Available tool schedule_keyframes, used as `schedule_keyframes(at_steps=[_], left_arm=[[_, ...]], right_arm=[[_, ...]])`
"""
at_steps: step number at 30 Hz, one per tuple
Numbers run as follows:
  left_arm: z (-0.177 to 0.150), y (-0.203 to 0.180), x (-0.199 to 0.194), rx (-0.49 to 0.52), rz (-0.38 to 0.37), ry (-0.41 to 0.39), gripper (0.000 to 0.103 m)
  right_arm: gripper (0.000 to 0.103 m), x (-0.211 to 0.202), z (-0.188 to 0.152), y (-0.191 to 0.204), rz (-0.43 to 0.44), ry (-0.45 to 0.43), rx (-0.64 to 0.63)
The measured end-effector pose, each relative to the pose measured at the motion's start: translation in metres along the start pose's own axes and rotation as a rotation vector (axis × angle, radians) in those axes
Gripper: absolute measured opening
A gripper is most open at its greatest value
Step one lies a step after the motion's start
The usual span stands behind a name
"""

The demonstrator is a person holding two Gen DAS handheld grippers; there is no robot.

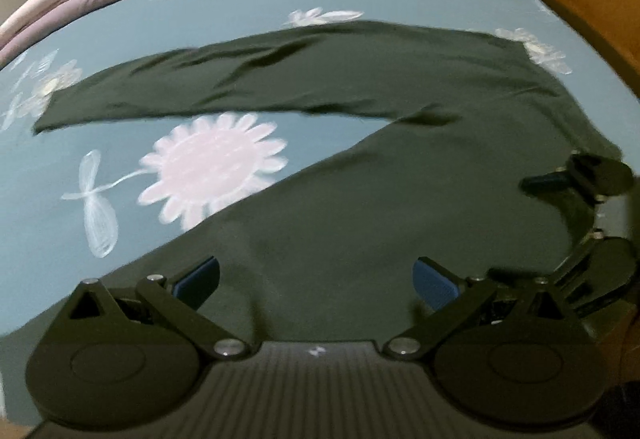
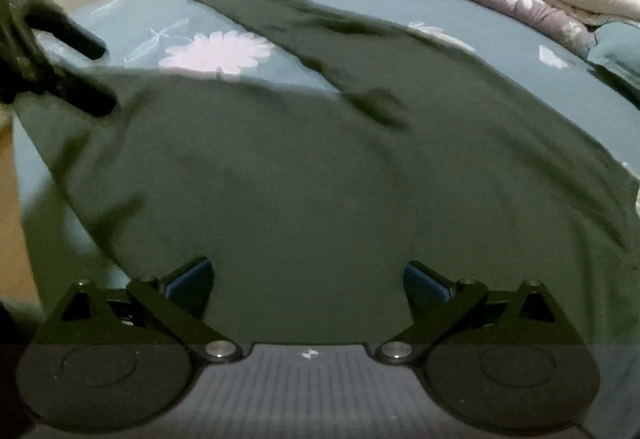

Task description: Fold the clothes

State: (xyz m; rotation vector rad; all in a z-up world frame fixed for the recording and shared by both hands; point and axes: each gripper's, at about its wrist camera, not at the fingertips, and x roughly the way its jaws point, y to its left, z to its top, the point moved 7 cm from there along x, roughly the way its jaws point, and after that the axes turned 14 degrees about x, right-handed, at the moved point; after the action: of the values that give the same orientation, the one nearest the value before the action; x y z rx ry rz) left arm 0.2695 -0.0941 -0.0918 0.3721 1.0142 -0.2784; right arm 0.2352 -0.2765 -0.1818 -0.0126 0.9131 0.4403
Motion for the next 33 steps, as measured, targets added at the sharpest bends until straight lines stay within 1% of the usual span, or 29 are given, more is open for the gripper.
schedule_keyframes(at_steps=[2, 5, 7, 9, 12, 14, 16, 18, 21, 24, 26, 29, 30, 33], left_arm=[[-0.012, 0.010, -0.002, -0.041, 0.024, 0.027, 0.102], [-0.024, 0.020, -0.001, -0.102, 0.030, 0.045, 0.102], [-0.027, 0.019, 0.001, -0.112, 0.016, 0.040, 0.102], [-0.030, 0.015, 0.005, -0.110, -0.008, 0.029, 0.102], [-0.043, 0.008, 0.019, -0.133, -0.054, 0.033, 0.102], [-0.060, 0.010, 0.028, -0.192, -0.074, 0.070, 0.102], [-0.082, 0.011, 0.034, -0.274, -0.096, 0.132, 0.102], [-0.091, 0.014, 0.028, -0.293, -0.097, 0.106, 0.102], [-0.099, 0.019, 0.021, -0.320, -0.119, 0.110, 0.102], [-0.091, 0.032, 0.017, -0.271, -0.037, 0.091, 0.102], [-0.083, 0.041, 0.021, -0.257, -0.015, 0.076, 0.102], [-0.082, 0.054, 0.031, -0.264, -0.032, 0.051, 0.102], [-0.088, 0.057, 0.035, -0.277, -0.039, 0.064, 0.102], [-0.110, 0.063, 0.027, -0.289, -0.075, 0.041, 0.102]], right_arm=[[0.103, -0.007, -0.011, -0.003, 0.015, -0.026, 0.019], [0.103, -0.017, -0.018, -0.002, 0.012, 0.006, -0.044], [0.103, -0.018, -0.010, 0.001, 0.006, 0.013, -0.056], [0.103, -0.022, 0.004, 0.003, 0.014, -0.037, -0.037], [0.103, -0.012, 0.020, 0.009, 0.026, -0.048, -0.002], [0.103, -0.003, 0.020, 0.014, 0.021, -0.022, -0.013], [0.103, 0.004, 0.014, 0.017, 0.014, 0.014, -0.022], [0.103, 0.005, 0.008, 0.015, 0.016, 0.009, -0.013], [0.103, 0.005, 0.007, 0.015, 0.015, 0.016, -0.009], [0.103, 0.005, 0.006, 0.014, 0.015, 0.022, -0.004], [0.103, 0.006, 0.006, 0.013, 0.015, 0.026, -0.001], [0.103, 0.004, 0.005, 0.013, 0.008, 0.024, 0.007], [0.103, 0.003, 0.005, 0.014, 0.004, 0.023, 0.011], [0.103, 0.002, 0.004, 0.014, -0.007, 0.020, 0.021]])
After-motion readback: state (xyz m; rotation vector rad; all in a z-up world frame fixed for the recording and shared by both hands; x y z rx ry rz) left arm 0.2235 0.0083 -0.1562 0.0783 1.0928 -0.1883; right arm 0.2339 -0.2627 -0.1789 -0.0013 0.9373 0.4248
